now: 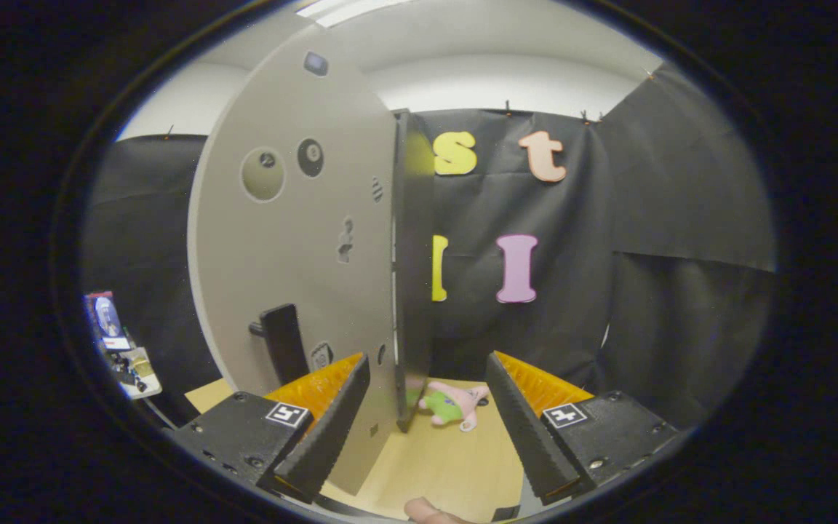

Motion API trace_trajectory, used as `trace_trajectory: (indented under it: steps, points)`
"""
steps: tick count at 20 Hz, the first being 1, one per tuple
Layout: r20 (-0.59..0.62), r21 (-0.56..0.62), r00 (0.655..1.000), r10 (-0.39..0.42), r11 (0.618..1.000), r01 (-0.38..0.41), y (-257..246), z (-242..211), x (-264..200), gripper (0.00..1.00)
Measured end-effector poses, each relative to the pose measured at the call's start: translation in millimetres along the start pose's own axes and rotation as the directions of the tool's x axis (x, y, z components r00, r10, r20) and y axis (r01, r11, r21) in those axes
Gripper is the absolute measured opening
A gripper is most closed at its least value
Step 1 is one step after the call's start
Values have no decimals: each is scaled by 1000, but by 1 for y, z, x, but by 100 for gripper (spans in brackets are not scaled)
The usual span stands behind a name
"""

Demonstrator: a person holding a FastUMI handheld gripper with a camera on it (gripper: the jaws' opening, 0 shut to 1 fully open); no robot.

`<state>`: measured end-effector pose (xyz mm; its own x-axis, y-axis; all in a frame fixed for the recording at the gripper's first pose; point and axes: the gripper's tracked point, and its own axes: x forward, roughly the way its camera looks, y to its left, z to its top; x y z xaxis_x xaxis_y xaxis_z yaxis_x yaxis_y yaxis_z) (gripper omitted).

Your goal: Open the shoe cabinet door, grab the shoes and put them into the shoe cabinet, then close the shoe cabinet door.

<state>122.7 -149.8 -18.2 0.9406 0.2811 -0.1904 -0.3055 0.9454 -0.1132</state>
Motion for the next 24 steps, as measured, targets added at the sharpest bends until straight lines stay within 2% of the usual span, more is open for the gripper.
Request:
trace_trajectory:
  steps: [2, 4, 8, 14, 20, 24]
  points:
    - [-2, -32, 1000, 2, 999, -3, 18, -3, 3, 98]
    - [-10, -12, 1000, 12, 1000, -12, 36, 0, 5, 93]
    - [-32, 14, 999, 36, 999, -35, 79, 4, 9, 93]
    - [-80, -11, 996, -27, 1000, 26, 128, 1, 24, 93]
    - [-55, 52, 998, -40, 998, 43, 174, 5, 44, 93]
    - [11, 22, 999, -52, 998, 52, 207, 20, 69, 93]
